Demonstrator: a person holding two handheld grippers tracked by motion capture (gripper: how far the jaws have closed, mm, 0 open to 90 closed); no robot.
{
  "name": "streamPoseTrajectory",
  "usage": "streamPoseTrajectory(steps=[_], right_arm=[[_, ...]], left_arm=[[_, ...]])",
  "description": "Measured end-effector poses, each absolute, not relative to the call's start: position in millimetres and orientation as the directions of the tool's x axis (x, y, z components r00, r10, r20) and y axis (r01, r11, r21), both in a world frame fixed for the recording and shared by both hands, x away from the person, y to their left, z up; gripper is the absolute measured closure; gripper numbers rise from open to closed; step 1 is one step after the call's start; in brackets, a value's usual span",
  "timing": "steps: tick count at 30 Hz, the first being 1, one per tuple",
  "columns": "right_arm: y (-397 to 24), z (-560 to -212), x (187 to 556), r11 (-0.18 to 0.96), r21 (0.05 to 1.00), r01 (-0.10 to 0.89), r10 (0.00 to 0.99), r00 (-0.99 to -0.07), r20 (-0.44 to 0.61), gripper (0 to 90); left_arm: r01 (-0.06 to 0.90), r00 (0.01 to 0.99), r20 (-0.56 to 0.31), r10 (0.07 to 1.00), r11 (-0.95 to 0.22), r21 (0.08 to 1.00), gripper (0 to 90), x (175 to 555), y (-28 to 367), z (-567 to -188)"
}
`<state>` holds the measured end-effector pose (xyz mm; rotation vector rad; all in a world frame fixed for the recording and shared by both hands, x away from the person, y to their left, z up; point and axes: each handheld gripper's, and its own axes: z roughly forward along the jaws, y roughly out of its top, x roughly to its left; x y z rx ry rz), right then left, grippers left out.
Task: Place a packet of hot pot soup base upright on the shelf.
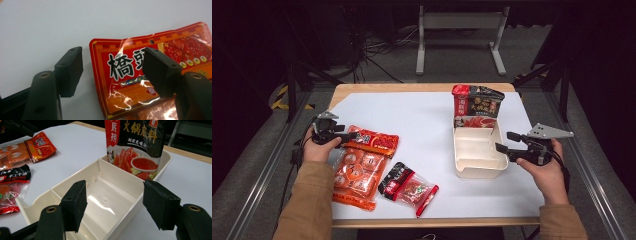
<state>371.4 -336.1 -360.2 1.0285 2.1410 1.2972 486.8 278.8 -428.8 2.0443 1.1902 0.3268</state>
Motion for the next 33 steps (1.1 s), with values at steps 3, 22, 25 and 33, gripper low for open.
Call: streamPoseTrajectory(steps=[3,22,25,33], right_arm=[[-335.6,-361.5,372.0,0.287,0.881,0.376,0.775,-0.631,0.016,35.6],[-334.6,-368.1,374.6,0.29,0.873,0.392,0.776,-0.631,0.026,36.1],[-334.8,-368.4,374.8,0.287,0.874,0.391,0.775,-0.631,0.028,36.1],[-334.5,-370.2,375.9,0.283,0.875,0.392,0.781,-0.624,0.027,37.7]], left_arm=[[0.668,0.527,-0.167,0.834,-0.284,0.688,34.2,488.6,281.1,-431.8],[0.657,0.564,-0.217,0.797,-0.274,0.702,50.3,494.8,279.4,-442.9],[0.654,0.564,-0.223,0.795,-0.266,0.708,56.1,494.8,280.7,-442.0],[0.661,0.563,-0.278,0.778,-0.223,0.716,65.5,498.2,281.5,-442.9]])
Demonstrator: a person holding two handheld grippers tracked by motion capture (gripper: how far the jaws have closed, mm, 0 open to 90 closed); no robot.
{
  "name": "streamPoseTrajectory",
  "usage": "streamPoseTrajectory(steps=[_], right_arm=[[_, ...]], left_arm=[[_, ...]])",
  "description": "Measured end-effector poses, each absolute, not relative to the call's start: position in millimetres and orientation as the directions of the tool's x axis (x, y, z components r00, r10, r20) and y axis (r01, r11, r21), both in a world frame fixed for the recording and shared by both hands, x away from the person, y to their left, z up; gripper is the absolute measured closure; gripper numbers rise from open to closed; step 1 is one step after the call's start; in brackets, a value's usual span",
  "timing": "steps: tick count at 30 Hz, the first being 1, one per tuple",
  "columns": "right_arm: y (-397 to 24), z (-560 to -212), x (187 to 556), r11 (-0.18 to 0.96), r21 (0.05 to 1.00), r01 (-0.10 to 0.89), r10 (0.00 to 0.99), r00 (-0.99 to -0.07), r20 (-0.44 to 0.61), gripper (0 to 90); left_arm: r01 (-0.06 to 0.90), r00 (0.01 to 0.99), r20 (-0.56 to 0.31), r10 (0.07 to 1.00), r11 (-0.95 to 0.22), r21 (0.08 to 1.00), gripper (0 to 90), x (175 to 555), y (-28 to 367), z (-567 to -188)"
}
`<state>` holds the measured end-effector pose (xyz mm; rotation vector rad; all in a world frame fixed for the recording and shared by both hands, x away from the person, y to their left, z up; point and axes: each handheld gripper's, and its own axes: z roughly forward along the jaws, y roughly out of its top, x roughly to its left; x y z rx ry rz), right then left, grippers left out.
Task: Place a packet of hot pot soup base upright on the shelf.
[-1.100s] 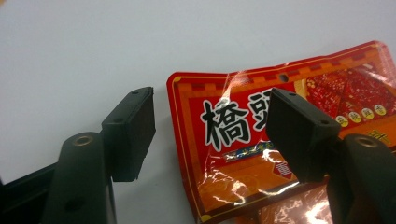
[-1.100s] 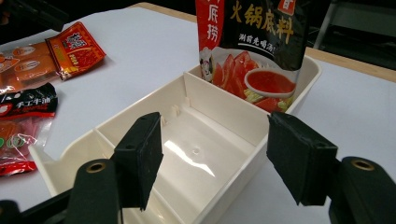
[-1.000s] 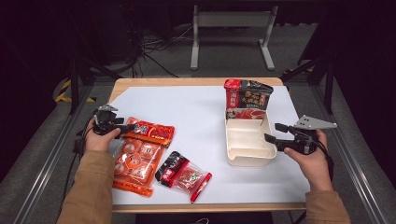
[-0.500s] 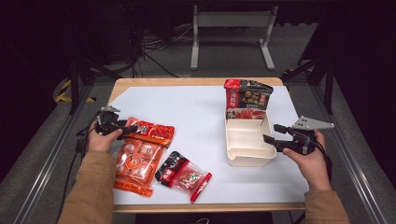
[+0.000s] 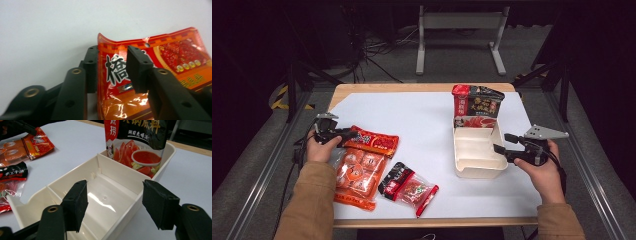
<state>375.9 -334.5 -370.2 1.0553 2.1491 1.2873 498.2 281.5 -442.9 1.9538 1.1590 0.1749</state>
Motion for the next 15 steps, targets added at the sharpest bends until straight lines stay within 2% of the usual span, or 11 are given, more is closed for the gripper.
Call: streamPoseTrajectory(steps=[4,11,15], right_arm=[[-334.4,-370.0,376.0,0.28,0.876,0.392,0.781,-0.624,0.03,38.1],[-333.8,-370.1,375.8,0.278,0.878,0.39,0.78,-0.625,0.03,38.4],[-334.5,-370.0,375.5,0.275,0.88,0.387,0.779,-0.626,0.032,38.9]], left_arm=[[0.656,0.576,-0.287,0.766,-0.223,0.721,66.5,497.7,279.0,-443.4],[0.679,0.58,-0.275,0.766,-0.269,0.683,58.9,500.2,275.7,-451.5],[0.683,0.573,-0.278,0.771,-0.262,0.682,60.6,500.2,275.9,-452.2]])
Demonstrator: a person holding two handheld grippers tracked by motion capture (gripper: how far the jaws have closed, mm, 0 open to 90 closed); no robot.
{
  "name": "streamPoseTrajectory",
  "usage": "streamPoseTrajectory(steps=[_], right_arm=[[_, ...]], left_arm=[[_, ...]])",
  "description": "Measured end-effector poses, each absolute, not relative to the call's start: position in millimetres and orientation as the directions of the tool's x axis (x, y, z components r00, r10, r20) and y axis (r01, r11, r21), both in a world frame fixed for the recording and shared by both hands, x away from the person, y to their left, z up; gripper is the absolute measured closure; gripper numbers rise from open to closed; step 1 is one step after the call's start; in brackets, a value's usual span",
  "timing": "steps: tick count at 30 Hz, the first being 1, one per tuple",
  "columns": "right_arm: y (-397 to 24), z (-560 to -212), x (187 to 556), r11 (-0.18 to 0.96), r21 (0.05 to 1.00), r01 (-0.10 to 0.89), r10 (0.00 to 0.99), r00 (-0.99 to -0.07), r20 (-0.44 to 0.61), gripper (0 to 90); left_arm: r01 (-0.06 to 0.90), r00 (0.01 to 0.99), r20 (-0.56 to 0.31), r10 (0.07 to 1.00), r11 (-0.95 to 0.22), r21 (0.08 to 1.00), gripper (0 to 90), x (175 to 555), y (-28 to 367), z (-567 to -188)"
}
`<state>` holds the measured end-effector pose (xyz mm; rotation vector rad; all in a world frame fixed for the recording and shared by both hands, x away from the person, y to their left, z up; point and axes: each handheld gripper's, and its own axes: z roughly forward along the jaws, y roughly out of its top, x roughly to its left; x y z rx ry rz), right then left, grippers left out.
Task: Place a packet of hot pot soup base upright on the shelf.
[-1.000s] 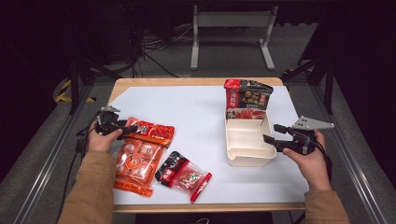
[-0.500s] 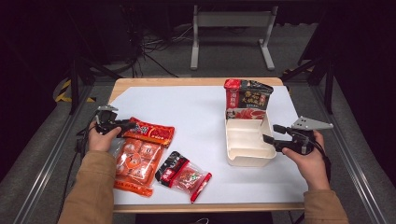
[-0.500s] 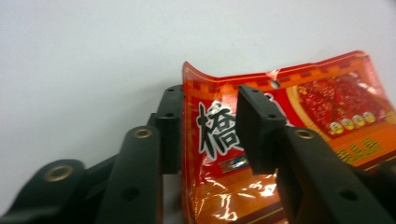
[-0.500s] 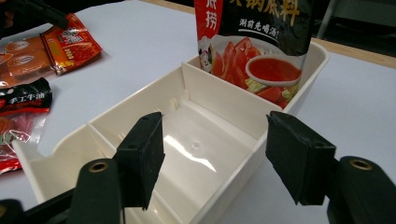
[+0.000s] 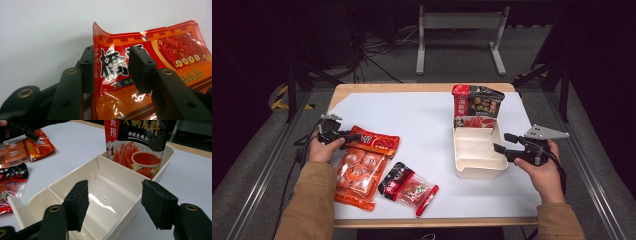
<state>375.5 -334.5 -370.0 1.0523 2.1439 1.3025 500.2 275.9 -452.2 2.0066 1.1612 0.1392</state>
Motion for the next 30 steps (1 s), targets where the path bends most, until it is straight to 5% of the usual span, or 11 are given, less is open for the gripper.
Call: streamPoseTrajectory(steps=[5,11,30], right_arm=[[-334.6,-370.1,375.6,0.277,0.88,0.386,0.778,-0.627,0.031,39.7],[-334.4,-370.0,375.2,0.277,0.88,0.385,0.773,-0.633,0.034,44.6],[-333.4,-366.8,375.5,0.26,0.888,0.38,0.764,-0.643,0.052,53.0]], left_arm=[[0.681,0.574,-0.264,0.776,-0.272,0.68,76.8,499.8,276.6,-452.1],[0.667,0.577,-0.248,0.778,-0.274,0.693,85.8,499.5,278.2,-453.2],[0.617,0.573,-0.239,0.784,-0.22,0.756,90.0,481.8,288.3,-421.1]])
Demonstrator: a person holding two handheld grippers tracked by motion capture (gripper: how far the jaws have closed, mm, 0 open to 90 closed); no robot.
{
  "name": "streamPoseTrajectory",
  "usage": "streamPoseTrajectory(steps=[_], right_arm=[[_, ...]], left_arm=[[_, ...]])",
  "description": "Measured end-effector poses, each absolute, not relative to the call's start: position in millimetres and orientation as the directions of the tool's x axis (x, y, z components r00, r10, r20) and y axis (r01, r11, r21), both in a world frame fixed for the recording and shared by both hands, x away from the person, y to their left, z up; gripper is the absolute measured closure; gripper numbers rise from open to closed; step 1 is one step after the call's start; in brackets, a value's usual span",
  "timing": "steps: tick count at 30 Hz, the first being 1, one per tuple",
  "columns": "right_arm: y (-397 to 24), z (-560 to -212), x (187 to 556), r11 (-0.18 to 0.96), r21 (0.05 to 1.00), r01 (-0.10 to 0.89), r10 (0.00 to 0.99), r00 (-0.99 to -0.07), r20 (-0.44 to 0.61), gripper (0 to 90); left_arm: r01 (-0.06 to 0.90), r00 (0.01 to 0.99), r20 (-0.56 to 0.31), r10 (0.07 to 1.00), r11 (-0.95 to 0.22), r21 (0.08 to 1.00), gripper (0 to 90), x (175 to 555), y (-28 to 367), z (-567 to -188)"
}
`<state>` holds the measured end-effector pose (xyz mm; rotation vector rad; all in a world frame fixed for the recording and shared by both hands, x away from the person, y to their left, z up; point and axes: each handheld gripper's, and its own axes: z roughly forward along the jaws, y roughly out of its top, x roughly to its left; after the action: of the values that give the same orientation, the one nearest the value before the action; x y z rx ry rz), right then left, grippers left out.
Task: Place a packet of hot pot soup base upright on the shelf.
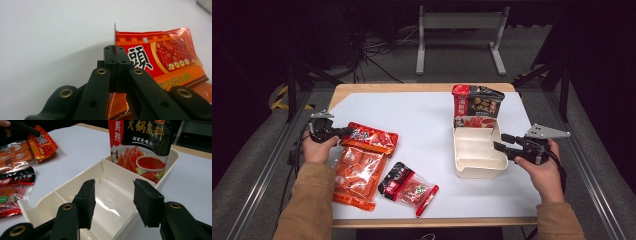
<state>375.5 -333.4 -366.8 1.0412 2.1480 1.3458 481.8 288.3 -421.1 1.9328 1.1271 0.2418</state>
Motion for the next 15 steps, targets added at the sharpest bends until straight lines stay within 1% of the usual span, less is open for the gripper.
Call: streamPoseTrajectory(steps=[3,4,6,10,15], right_arm=[[-332.0,-365.8,376.1,0.257,0.888,0.382,0.763,-0.644,0.057,53.5],[-330.6,-365.0,376.5,0.258,0.889,0.378,0.76,-0.647,0.055,53.8],[-330.0,-364.5,376.9,0.262,0.89,0.374,0.758,-0.65,0.05,54.0],[-327.5,-363.3,377.7,0.261,0.892,0.369,0.755,-0.654,0.049,54.1],[-324.0,-362.8,378.9,0.261,0.895,0.363,0.75,-0.66,0.048,55.0]], left_arm=[[0.609,0.572,-0.242,0.784,-0.208,0.766,90.0,478.3,288.9,-415.6],[0.591,0.578,-0.236,0.781,-0.202,0.781,90.0,473.9,288.9,-407.9],[0.587,0.578,-0.235,0.782,-0.198,0.785,90.0,472.4,288.8,-405.4],[0.549,0.591,-0.219,0.776,-0.189,0.814,90.0,464.1,289.4,-391.0],[0.529,0.599,-0.24,0.764,-0.153,0.835,90.0,456.5,293.6,-382.0]])
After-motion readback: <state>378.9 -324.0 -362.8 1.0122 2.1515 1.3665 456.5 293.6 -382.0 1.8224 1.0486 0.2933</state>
